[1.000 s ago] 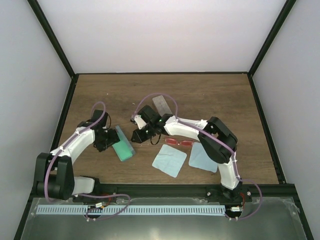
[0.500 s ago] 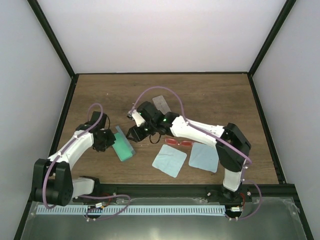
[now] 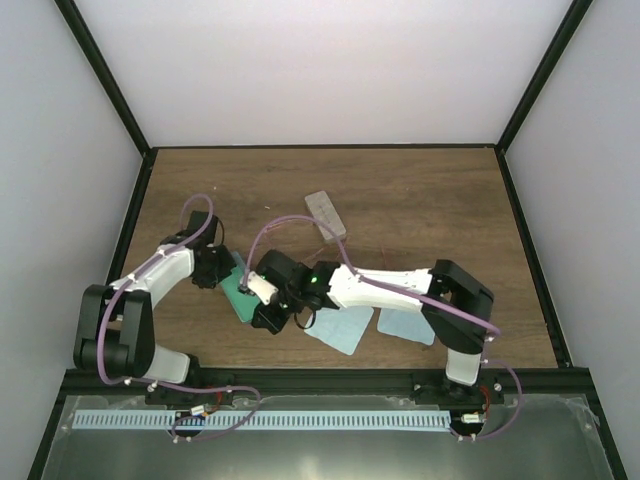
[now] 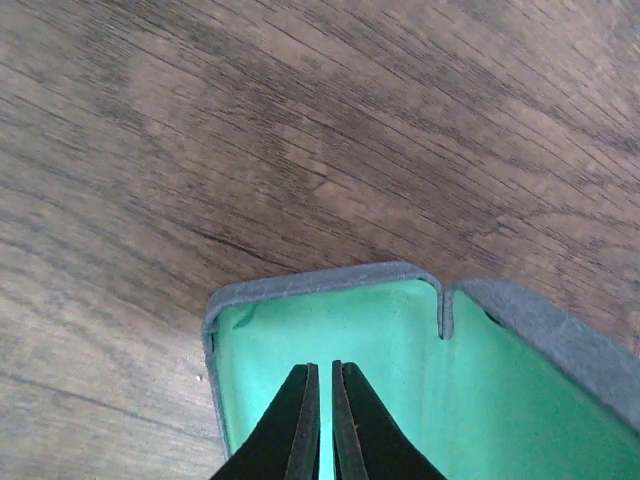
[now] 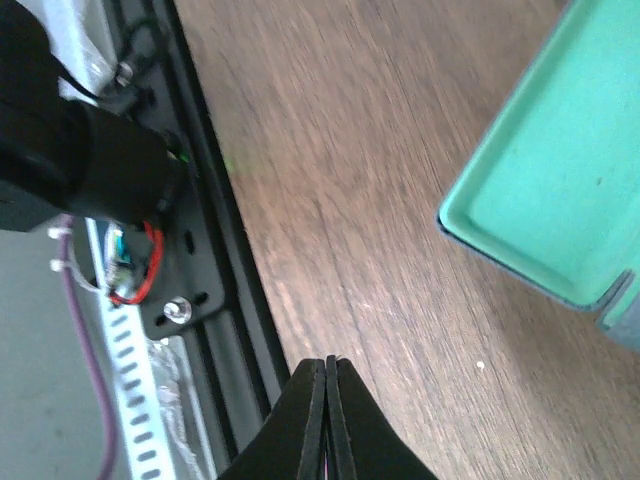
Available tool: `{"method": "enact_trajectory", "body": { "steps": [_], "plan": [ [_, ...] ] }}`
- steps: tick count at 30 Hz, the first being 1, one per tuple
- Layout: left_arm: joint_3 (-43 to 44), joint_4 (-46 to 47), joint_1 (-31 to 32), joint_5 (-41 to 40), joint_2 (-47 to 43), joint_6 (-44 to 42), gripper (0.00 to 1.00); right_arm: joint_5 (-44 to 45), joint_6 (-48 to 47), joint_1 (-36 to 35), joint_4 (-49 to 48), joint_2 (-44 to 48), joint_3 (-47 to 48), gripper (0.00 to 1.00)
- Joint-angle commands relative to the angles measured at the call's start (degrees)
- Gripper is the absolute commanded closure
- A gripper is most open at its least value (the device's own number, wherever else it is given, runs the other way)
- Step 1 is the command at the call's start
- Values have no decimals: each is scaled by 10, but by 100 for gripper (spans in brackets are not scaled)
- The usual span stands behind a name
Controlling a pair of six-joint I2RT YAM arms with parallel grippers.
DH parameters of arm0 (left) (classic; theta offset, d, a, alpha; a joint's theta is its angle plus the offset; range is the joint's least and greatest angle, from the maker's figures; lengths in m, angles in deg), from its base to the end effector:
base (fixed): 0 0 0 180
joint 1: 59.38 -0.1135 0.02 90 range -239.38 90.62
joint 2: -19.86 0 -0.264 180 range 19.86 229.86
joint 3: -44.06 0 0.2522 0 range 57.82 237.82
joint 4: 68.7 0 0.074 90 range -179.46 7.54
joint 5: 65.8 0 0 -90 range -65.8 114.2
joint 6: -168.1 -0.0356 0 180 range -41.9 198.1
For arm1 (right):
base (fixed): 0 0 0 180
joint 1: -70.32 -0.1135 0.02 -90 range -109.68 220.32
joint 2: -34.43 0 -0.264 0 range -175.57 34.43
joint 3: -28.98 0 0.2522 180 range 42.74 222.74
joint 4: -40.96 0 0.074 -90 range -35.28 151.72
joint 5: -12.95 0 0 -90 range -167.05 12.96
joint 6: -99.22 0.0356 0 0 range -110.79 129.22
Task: Organize the sunglasses
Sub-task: Adjust the sunglasses case at the center of the board.
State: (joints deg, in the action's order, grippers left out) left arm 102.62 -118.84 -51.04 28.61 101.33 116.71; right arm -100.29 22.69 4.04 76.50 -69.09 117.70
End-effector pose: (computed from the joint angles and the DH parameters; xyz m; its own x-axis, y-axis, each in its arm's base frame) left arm 0.2421 -0.0383 0.1717 -0.8436 -0.5051 -0.1819 -0.4603 0.8549 -0.2394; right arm 0.1455 0.3661 0.2236 -0.5207 -0.6530 -0.5499 -0.8445 0.2994 0.4441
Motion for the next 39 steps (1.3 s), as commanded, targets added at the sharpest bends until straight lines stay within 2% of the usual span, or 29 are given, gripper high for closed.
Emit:
{"method": "enact_trajectory", "body": {
  "steps": [1,8,16,23,33,39],
  "plan": [
    [1,22,-3,-4,23,-9,96,3,-15,0,-20,-33,-11,99],
    [-29,31,-3,-18,27,-3,96,31,-7,0,-50,-93,3,99],
    [-41,31,-3,-20,24,2,96,141,-11,4,-25,-148,55,99],
    [-55,34,-3,-11,15,10,96,193,0,23,-13,-180,95,99],
    [-74,27,-2,21,-40,40,94,227,9,50,5,-198,159,91],
    [-67,6,-3,10,-65,37,86,208,24,49,1,-161,126,86]
  ]
}}
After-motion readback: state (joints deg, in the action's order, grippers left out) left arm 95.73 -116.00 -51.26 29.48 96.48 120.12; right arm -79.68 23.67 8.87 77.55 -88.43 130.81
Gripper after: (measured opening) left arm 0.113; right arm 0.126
